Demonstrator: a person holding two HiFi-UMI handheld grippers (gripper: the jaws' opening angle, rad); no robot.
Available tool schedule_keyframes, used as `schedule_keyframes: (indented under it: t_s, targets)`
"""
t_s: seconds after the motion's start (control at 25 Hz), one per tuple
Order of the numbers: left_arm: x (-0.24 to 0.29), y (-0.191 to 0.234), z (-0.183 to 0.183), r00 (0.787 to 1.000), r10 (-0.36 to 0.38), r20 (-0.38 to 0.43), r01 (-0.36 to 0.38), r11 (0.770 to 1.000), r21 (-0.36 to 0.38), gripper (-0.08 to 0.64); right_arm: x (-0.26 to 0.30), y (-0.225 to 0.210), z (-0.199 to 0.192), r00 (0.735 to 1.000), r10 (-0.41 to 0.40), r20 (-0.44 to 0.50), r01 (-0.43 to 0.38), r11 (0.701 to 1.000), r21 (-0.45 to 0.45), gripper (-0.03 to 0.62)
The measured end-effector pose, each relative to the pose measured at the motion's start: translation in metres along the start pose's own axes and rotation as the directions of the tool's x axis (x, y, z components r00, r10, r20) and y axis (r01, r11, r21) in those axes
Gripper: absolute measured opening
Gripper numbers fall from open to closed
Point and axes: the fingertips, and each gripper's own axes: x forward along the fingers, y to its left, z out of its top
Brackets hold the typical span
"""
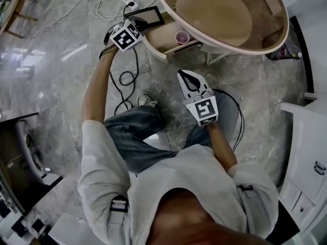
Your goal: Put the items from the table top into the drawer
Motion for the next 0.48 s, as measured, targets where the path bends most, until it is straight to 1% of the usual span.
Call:
schedule_keyframes:
  t_s: [0.28, 0.48]
  targets:
    - [0.056, -0.022, 0.0, 0.997, -0.066, -0.031, 0.066, 0.998, -0.016, 0.078, -0.003, -0.012, -0.008, 0.999, -0.033, -0.019, 0.033, 0.999, 0.001, 0.023]
    - [0.094, -0.029, -0.008, 0.991, -0.103, -0.081, 0.104, 0.995, 0.004, 0.078, -0.005, -0.017, -0.009, 0.998, -0.048, -0.028, 0.048, 0.999, -0.002, 0.023]
